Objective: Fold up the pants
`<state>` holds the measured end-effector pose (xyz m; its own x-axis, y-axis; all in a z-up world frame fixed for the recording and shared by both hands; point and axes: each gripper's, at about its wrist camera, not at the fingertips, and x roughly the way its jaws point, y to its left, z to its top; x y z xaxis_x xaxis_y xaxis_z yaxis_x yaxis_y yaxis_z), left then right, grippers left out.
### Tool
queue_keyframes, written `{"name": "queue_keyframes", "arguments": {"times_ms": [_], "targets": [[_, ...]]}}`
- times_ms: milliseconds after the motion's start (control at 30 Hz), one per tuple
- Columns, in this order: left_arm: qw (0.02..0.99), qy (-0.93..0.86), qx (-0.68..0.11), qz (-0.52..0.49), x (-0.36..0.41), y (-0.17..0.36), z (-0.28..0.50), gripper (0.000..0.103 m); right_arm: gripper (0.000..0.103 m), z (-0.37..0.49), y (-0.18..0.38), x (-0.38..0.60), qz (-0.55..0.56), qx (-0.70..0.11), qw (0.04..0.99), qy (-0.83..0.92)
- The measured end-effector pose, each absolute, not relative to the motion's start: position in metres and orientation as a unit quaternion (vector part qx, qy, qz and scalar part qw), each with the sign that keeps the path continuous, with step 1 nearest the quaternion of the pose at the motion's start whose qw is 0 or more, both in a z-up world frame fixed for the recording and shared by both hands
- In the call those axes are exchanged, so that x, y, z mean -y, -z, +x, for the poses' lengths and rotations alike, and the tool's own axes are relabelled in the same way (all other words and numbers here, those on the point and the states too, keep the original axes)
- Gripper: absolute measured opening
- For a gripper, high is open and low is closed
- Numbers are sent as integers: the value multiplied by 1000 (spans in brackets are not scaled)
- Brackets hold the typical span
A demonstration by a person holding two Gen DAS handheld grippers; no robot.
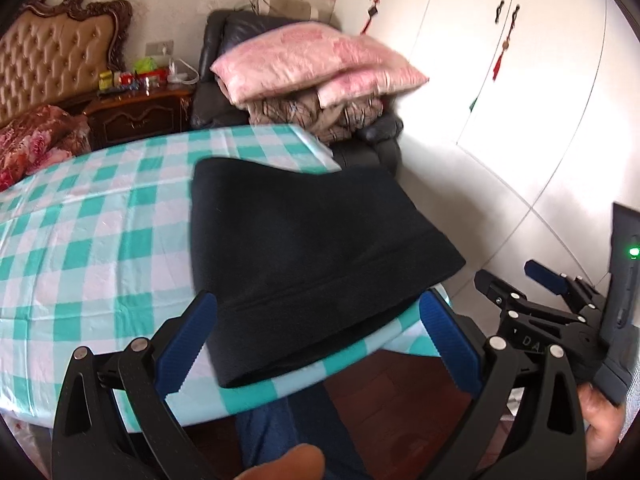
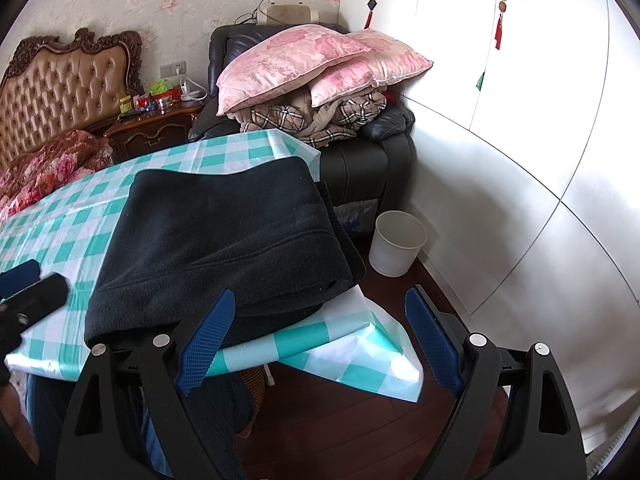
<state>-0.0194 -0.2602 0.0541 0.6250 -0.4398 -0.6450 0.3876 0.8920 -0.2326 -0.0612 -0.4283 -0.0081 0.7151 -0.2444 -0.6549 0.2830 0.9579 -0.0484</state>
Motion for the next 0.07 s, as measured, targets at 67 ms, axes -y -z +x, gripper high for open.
{"name": "queue_keyframes", "arguments": {"times_ms": [67], "targets": [[907, 216, -357, -53, 219, -55, -23, 101, 88, -62, 6, 424, 40, -331, 933, 134]]}}
